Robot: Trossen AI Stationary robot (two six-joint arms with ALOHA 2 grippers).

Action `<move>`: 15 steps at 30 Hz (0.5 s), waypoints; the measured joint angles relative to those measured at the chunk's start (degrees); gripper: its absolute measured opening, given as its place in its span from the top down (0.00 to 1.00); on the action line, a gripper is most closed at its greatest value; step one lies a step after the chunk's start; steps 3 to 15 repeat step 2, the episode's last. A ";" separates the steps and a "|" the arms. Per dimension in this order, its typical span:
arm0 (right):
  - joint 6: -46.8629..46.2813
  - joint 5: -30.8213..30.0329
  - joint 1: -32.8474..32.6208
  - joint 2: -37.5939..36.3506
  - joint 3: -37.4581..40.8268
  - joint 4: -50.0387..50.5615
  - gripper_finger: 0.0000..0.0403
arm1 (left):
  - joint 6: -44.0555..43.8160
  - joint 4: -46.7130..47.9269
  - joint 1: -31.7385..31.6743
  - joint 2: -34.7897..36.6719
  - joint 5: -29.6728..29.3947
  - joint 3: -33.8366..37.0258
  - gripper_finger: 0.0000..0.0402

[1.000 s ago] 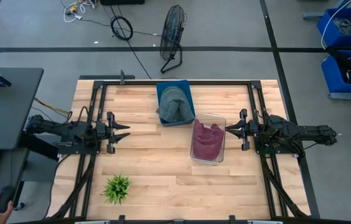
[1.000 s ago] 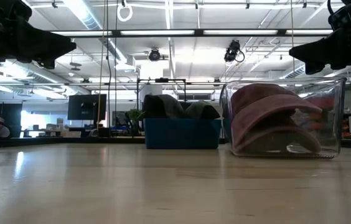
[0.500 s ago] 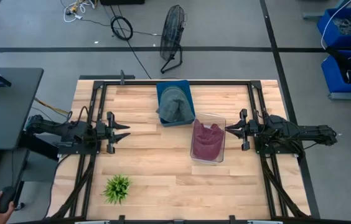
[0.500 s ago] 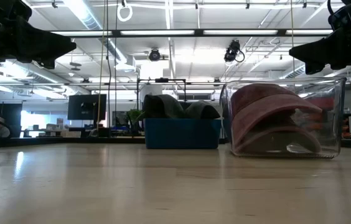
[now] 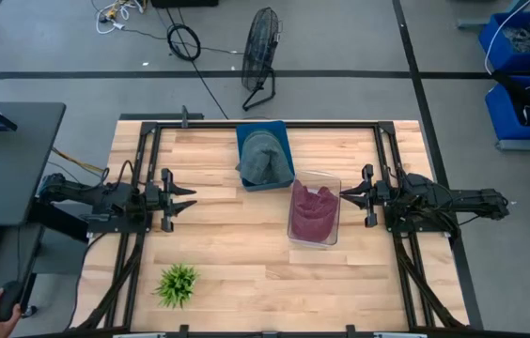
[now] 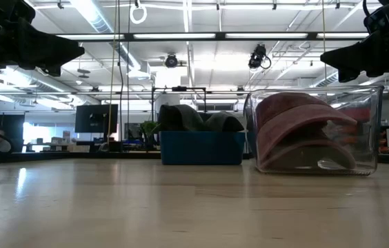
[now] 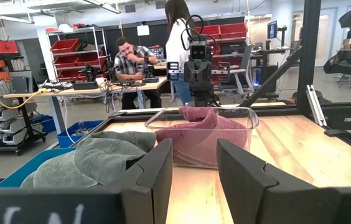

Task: Pick & Place hat
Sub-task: Return to home position

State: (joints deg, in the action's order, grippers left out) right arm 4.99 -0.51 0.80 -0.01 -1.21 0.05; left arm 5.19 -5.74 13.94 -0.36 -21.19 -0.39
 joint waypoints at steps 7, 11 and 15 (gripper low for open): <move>0.00 0.00 0.02 0.00 0.01 0.00 0.91 | 0.00 0.00 0.01 0.00 0.02 0.00 0.68; 0.00 0.00 0.02 0.00 0.01 0.00 0.91 | 0.00 0.00 0.01 0.00 0.02 0.00 0.68; 0.00 0.00 0.02 0.00 0.01 0.00 0.91 | 0.00 0.00 0.01 0.00 0.02 0.00 0.68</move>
